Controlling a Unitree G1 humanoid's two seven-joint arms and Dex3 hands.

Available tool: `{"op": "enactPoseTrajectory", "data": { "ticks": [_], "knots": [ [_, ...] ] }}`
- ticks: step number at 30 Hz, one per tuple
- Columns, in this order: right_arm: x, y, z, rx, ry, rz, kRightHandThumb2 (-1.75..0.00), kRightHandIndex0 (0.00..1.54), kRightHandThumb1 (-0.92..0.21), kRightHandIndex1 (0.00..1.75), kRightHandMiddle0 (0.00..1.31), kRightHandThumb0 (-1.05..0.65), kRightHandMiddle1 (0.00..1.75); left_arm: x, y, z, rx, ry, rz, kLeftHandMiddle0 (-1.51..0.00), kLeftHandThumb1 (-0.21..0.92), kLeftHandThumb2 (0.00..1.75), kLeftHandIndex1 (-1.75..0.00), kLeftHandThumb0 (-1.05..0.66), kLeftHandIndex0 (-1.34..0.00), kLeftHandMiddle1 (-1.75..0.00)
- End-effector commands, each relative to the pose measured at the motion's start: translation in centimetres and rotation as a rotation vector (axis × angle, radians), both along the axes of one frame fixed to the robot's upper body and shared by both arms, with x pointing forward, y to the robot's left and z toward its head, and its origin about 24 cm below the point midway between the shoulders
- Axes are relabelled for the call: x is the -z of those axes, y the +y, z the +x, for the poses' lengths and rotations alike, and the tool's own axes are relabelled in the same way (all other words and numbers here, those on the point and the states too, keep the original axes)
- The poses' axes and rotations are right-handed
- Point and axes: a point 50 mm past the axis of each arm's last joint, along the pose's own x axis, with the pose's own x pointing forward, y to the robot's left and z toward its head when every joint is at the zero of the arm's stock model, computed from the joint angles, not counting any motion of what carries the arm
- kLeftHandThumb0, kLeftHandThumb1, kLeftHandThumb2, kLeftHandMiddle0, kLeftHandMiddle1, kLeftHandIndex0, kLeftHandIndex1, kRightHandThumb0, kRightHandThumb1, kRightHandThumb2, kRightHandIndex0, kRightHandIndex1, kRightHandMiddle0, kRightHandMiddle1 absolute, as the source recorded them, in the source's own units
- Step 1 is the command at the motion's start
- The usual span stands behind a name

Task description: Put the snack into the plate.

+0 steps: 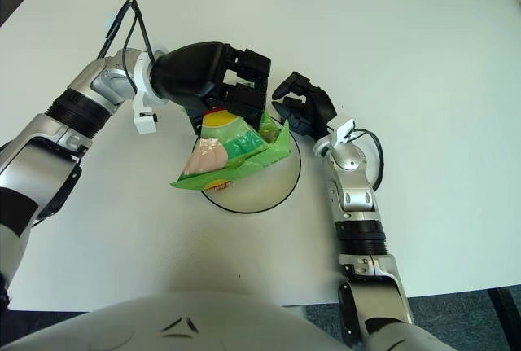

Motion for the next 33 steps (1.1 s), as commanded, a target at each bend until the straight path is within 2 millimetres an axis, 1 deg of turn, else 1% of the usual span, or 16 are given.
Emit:
{"op": "enactPoseTrajectory", "data": {
  "ticks": [1,2,3,5,8,12,15,16,17,18,19,20,22,24,27,33],
  "knots": [
    [5.0,-0.8,-1.8,0.033,0.208,0.001,-0.23,0.83,-0.92,1.75,0.51,-0.37,1.43,-0.4,0.0,0.1,-0.01,0.013,0.041,-0.41,0.92,0.24,-1.41,-0.25,-0.51,-0.58],
    [5.0,-0.8,-1.8,0.033,0.208,0.001,-0.23,0.83,-0.92,1.75,0.51,-0.37,1.43,-0.9,0.1,0.3,-0.04,0.014,0.114,-0.43,0.92,0.24,-1.42,-0.29,-0.5,-0.42],
    [5.0,-0.7,-1.8,0.033,0.207,0.001,-0.23,0.83,-0.92,1.75,0.51,-0.37,1.43,-1.3,-0.1,0.8,-0.098,0.022,0.242,-0.43,0.92,0.24,-1.42,-0.29,-0.5,-0.42],
    [5.4,-0.4,-1.4,0.004,0.22,-0.019,-0.23,0.83,-0.92,1.75,0.51,-0.37,1.43,-2.8,-0.2,3.1,-0.163,0.178,0.197,-0.43,0.92,0.24,-1.42,-0.29,-0.5,-0.42],
    [5.3,-0.3,-0.9,-0.003,0.224,-0.032,-0.23,0.83,-0.92,1.75,0.51,-0.37,1.43,-3.1,-0.3,4.3,-0.189,0.318,0.254,-0.43,0.92,0.24,-1.42,-0.29,-0.5,-0.42],
    [3.3,-0.8,0.2,0.051,0.15,-0.038,-0.23,0.83,-0.92,1.75,0.51,-0.37,1.43,-3.6,1.6,4.8,-0.372,0.134,0.102,-0.44,0.92,0.24,-1.42,-0.3,-0.5,-0.35],
    [3.4,-0.8,0.2,0.051,0.153,-0.037,-0.23,0.83,-0.92,1.75,0.51,-0.37,1.43,-4.1,0.7,4.6,-0.318,0.299,0.345,-0.44,0.92,0.24,-1.42,-0.3,-0.5,-0.35],
    [3.4,-0.8,0.2,0.052,0.154,-0.037,-0.23,0.83,-0.92,1.75,0.51,-0.37,1.43,-4.7,0.4,4.5,-0.28,0.283,0.331,-0.44,0.92,0.24,-1.42,-0.3,-0.5,-0.35],
    [3.5,-0.8,0.2,0.052,0.154,-0.036,-0.23,0.83,-0.92,1.75,0.51,-0.37,1.43,-4.9,0.2,4.1,-0.179,0.264,0.133,-0.44,0.92,0.24,-1.42,-0.3,-0.5,-0.35],
    [3.5,-0.8,0.2,0.051,0.155,-0.037,-0.23,0.83,-0.92,1.75,0.51,-0.37,1.43,-5.6,0.9,3.9,-0.207,0.128,-0.005,-0.44,0.92,0.24,-1.42,-0.3,-0.5,-0.35],
    [2.7,-1.4,0.3,0.104,0.101,-0.052,-0.42,0.86,-0.85,1.75,0.44,-0.37,1.54,-3.7,2.8,5.1,-0.327,0.134,-0.097,-0.46,0.9,0.32,-1.26,-0.38,-0.42,-0.58],
    [1.9,-1.8,0.4,0.146,0.051,-0.063,-0.67,0.9,-0.74,1.75,0.42,-0.38,1.64,-1.8,4.4,6.0,-0.431,0.146,-0.126,-0.69,0.87,0.33,-1.5,-0.32,-0.53,-1.15],
    [1.0,-2.3,0.4,0.191,-0.006,-0.073,-0.8,0.92,-0.67,1.75,0.41,-0.39,1.69,0.3,6.2,7.0,-0.557,0.166,-0.124,-0.78,0.73,0.62,-1.6,-0.36,-0.48,-1.44],
    [0.7,-2.5,0.3,0.197,-0.027,-0.076,-0.87,0.93,-0.64,1.75,0.41,-0.39,1.72,0.8,6.4,7.2,-0.589,0.168,-0.121,-0.82,0.65,0.78,-1.65,-0.38,-0.46,-1.59],
    [0.3,-2.8,0.3,0.207,-0.057,-0.082,-0.92,0.94,-0.61,1.75,0.4,-0.4,1.74,1.3,6.8,7.6,-0.629,0.174,-0.118,-0.85,0.62,0.84,-1.64,-0.39,-0.47,-1.69],
    [-0.7,-3.5,0.3,0.25,-0.11,-0.106,-0.93,0.93,-0.61,1.75,0.4,-0.4,1.75,2.3,8.0,8.5,-0.728,0.22,-0.136,-0.87,0.7,0.62,-1.49,-0.38,-0.54,-1.74]
  ]
}}
